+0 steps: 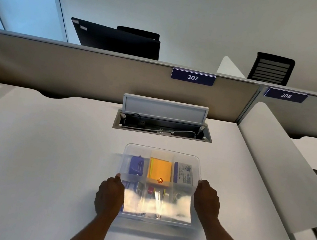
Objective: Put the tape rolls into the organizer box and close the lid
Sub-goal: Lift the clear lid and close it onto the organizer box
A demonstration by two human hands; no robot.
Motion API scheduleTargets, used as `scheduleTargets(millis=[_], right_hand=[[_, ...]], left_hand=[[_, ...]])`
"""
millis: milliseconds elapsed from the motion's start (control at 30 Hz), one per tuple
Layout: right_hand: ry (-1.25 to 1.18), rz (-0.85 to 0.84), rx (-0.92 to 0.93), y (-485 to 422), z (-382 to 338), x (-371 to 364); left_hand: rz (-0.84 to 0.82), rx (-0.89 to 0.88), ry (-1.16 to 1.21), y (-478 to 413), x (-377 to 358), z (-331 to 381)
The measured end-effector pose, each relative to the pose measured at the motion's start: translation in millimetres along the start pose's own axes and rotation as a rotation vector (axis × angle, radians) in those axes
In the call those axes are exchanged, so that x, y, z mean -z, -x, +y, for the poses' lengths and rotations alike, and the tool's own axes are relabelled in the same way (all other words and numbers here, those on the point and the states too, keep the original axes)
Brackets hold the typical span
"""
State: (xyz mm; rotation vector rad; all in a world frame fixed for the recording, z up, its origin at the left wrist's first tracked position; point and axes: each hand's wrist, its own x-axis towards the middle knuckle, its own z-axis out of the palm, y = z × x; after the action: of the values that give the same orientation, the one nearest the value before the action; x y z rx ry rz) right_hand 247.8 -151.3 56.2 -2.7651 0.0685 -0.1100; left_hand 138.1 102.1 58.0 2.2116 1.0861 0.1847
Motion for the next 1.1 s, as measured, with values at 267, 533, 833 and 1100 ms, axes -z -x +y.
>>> scheduleTargets(millis=[267,533,833,1100], right_hand=[[-0.583,-0.165,-0.180,4.8,12.7,4.3],[-0.852,-0.243,-0.266,35.4,22.6,0.6],[-0.665,-0.144,-0.164,42.2,27.1,1.1],[-0.550,-0.169,-0.138,35.4,30.3,4.4]], left_hand=[[0.021,0.147,0.115,-0.8,6.7,-6.7],[0.081,0.111,0.157,29.7,3.3,-7.9],[0.103,0.064,0.146,34.7,6.7,-4.5],[-0.006,0.146,0.154,32.8,7.2,-2.5]])
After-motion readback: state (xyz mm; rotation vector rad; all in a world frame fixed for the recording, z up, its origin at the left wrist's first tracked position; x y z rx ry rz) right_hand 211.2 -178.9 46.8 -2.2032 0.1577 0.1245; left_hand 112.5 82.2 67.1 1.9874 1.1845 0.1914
